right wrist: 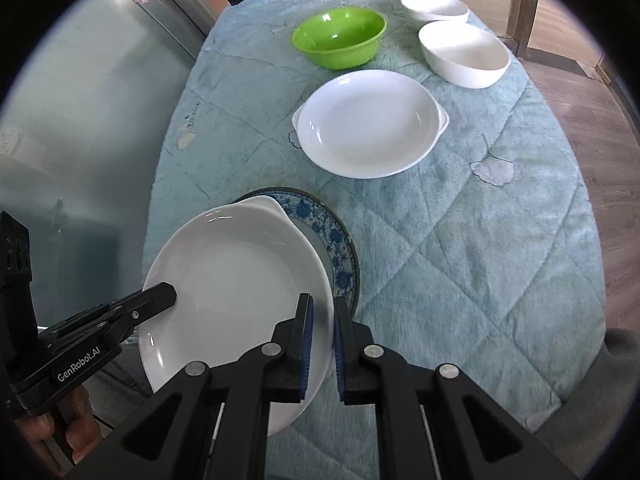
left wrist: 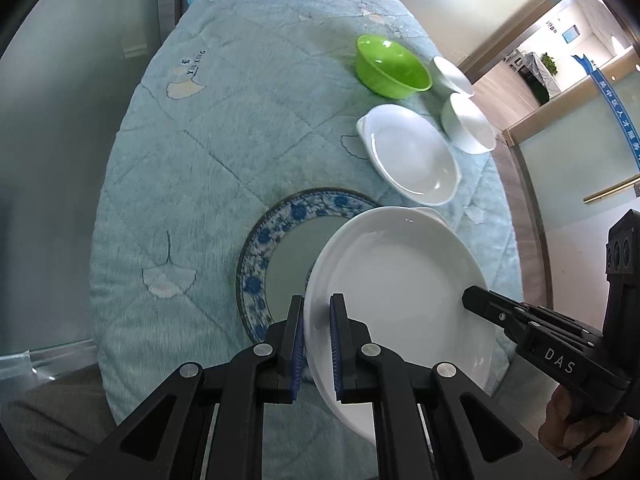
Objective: Organize plates and bowls
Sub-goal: 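Lower the white dish onto the plate and open the left tool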
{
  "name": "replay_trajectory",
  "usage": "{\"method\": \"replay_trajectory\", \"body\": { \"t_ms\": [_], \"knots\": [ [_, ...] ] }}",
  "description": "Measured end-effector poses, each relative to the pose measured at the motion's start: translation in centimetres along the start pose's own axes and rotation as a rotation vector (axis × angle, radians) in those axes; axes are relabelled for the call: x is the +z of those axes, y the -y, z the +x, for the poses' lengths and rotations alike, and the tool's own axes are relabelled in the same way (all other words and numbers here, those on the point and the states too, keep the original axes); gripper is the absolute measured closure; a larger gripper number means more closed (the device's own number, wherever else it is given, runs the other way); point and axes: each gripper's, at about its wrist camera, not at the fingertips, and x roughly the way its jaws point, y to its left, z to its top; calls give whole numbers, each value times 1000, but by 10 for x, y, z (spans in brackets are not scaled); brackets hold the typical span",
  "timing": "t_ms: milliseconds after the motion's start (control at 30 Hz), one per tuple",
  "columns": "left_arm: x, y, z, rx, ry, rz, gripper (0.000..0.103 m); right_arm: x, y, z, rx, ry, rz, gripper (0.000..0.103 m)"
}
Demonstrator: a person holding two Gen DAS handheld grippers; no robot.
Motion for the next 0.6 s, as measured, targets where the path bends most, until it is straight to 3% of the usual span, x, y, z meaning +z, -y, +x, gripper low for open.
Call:
{"method": "replay_trajectory", "body": {
  "t_ms": [600],
  "knots": [
    [25,-34,62,22,-78,-21,95,22,-6,63,-32,-79,8,93]
  ]
}}
